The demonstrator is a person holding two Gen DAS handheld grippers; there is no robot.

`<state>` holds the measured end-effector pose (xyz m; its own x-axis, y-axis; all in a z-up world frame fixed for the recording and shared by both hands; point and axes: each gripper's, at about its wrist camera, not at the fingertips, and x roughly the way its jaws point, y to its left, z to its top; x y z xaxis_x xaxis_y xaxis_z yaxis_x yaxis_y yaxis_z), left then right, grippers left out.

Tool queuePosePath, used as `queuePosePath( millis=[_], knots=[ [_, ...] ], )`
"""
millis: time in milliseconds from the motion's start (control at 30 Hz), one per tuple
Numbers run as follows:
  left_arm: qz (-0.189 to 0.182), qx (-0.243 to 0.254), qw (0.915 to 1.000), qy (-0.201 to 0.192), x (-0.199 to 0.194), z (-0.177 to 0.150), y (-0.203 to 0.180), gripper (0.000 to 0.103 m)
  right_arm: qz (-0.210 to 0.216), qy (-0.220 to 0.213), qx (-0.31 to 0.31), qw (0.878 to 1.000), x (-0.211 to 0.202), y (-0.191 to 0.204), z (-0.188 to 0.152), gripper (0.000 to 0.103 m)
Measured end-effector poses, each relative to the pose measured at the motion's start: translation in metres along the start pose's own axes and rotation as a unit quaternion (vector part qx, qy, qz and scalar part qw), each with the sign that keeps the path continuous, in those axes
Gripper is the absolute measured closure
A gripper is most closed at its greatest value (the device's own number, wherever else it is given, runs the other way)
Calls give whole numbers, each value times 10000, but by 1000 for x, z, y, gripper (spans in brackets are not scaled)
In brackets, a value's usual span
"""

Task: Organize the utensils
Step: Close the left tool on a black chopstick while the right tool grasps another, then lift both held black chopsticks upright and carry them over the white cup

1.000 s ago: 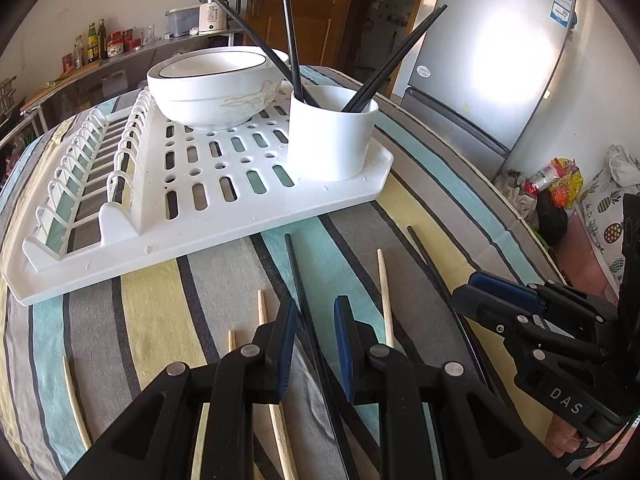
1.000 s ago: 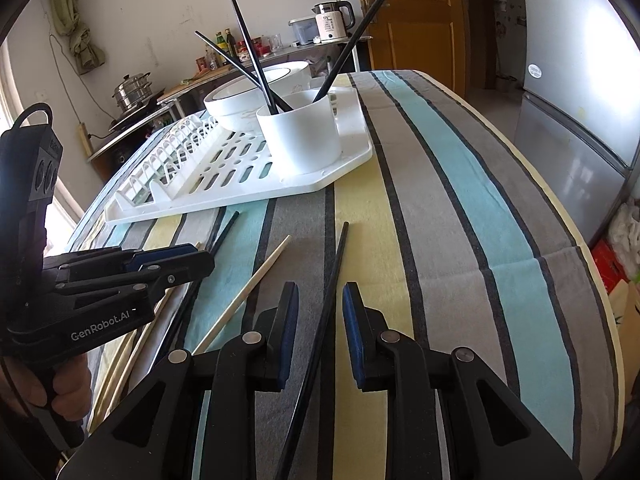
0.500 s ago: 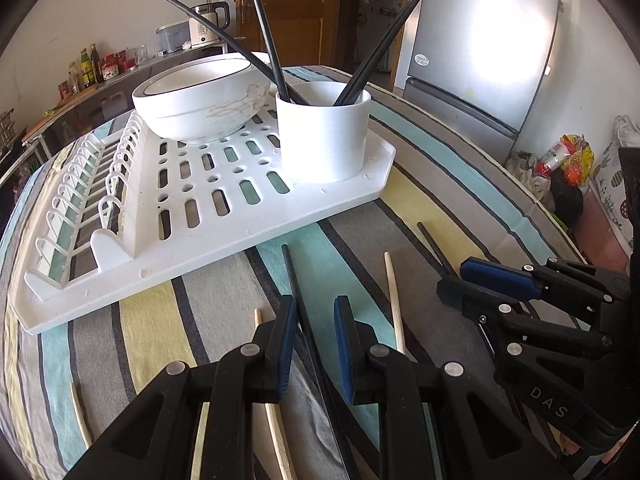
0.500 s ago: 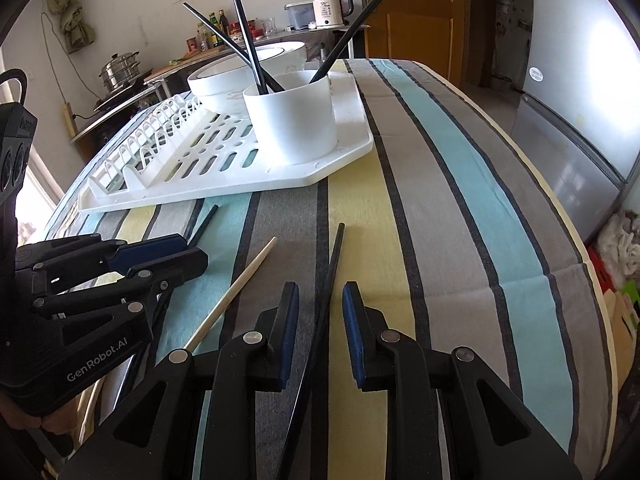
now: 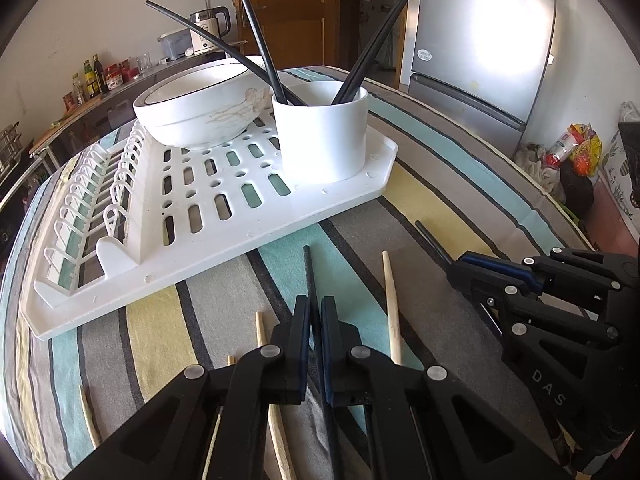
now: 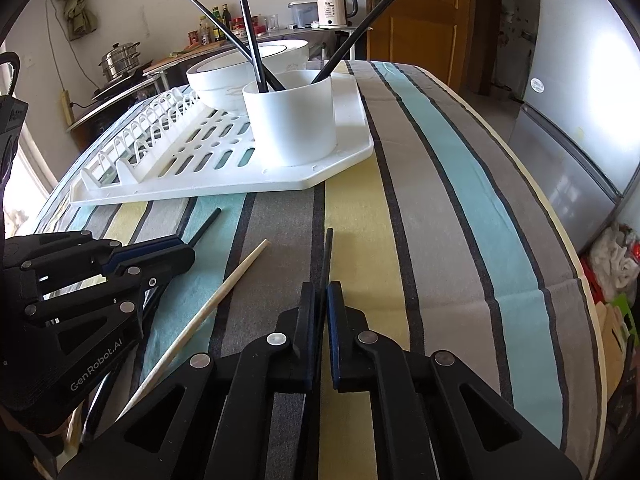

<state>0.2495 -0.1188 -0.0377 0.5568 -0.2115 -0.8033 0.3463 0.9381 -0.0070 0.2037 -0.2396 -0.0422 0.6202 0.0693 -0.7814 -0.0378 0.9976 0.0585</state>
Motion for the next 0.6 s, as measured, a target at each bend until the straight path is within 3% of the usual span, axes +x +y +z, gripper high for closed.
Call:
queuePosePath(
  millis=[233,600],
  knots=[
    [-271,-155,9994,-140,-16,0,3,99,350,-136,175,9991,-12,-4,0,98],
    [-515,-440,9942,-837,-81,5,23,99,657,-871,232,9938,-69,-6,13,98]
  ],
)
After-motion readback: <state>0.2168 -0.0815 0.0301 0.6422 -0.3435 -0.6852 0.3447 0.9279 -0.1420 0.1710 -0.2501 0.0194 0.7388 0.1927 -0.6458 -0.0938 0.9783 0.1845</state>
